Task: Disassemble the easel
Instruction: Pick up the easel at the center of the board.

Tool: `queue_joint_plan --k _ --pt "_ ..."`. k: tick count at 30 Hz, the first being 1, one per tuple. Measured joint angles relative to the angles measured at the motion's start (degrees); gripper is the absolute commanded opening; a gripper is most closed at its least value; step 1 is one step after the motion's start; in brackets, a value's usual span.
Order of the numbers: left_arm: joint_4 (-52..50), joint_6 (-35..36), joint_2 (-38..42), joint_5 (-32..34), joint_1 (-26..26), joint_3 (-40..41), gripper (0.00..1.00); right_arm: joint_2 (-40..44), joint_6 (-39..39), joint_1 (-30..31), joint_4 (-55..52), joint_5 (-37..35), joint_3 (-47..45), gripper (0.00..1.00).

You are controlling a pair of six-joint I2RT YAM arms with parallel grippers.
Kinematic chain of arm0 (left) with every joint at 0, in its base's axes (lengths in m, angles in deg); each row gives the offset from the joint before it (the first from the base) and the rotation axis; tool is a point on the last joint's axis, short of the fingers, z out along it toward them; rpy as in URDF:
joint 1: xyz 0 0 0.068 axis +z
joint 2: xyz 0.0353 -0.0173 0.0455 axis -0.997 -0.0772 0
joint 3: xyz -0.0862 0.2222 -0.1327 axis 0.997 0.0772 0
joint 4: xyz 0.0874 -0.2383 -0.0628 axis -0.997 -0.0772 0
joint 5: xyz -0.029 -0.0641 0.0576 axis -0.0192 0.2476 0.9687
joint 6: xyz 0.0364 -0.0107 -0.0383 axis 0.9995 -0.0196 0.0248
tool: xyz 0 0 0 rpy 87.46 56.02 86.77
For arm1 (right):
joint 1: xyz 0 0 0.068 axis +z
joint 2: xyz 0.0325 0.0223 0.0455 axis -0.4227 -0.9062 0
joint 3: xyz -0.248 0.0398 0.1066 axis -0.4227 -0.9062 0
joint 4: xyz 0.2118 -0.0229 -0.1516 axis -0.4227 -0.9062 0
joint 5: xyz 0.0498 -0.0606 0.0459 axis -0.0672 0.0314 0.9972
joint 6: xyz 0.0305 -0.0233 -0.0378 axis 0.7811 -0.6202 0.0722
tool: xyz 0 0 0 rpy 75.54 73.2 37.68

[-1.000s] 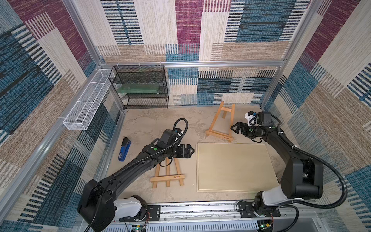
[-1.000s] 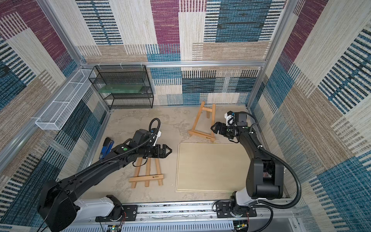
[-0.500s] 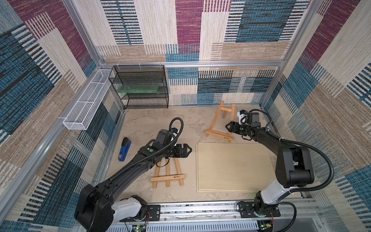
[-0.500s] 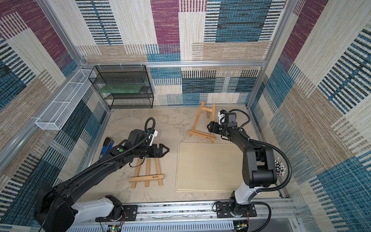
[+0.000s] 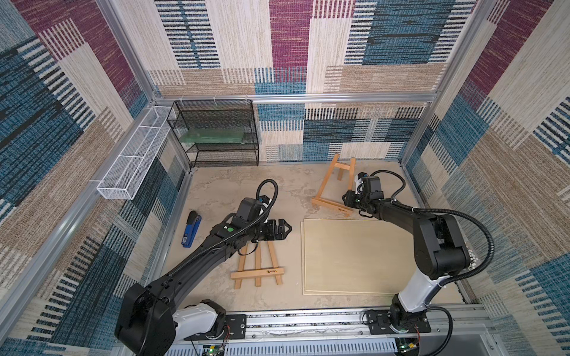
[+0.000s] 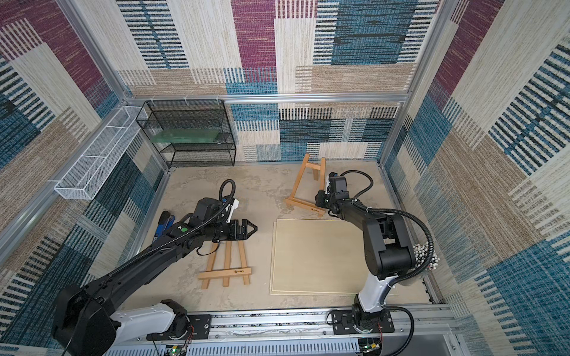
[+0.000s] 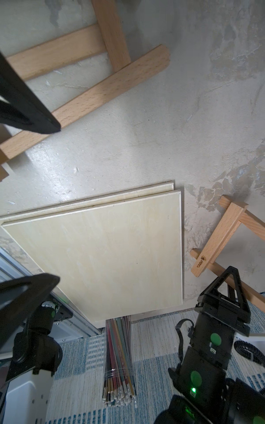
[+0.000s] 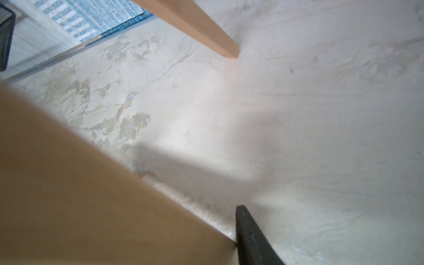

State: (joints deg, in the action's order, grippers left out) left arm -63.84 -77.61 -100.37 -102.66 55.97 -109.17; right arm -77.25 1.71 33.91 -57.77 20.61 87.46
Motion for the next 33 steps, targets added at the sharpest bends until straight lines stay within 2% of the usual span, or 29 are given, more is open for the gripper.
queue_joint_plan --k 2,5,6,8,14,19,27,33 --pt "0.0 0.0 0.0 0.0 0.1 0.0 0.96 -0.8 0.1 0.2 0.3 -1.2 1.0 0.28" --pt "0.0 0.0 0.0 0.0 0.5 0.1 0.96 -1.5 -3.1 0.7 1.8 -3.3 2.3 0.12" --pt "0.0 0.0 0.0 0.0 0.7 0.1 0.96 -1.7 0.3 0.9 1.8 -3.2 3.0 0.07" --pt "0.0 0.0 0.0 0.0 1.2 0.1 0.96 -2.1 -2.0 1.4 0.7 -3.0 3.7 0.0" --pt "-0.2 0.6 -1.2 -0.5 4.0 -2.1 0.96 -1.6 -6.4 2.0 -1.9 -3.3 4.8 0.0" --pt "-1.0 2.1 -3.2 -1.7 8.0 -6.2 0.97 2.1 -10.1 2.2 -4.8 -3.1 4.8 0.0" --pt "-1.8 3.1 -10.4 -4.9 16.5 -15.3 0.95 10.2 -15.0 3.7 -6.3 1.9 5.2 0.0" --pt "-2.2 3.6 -17.6 -9.6 20.8 -23.2 0.92 17.0 -17.7 8.4 -10.4 7.4 3.9 0.0"
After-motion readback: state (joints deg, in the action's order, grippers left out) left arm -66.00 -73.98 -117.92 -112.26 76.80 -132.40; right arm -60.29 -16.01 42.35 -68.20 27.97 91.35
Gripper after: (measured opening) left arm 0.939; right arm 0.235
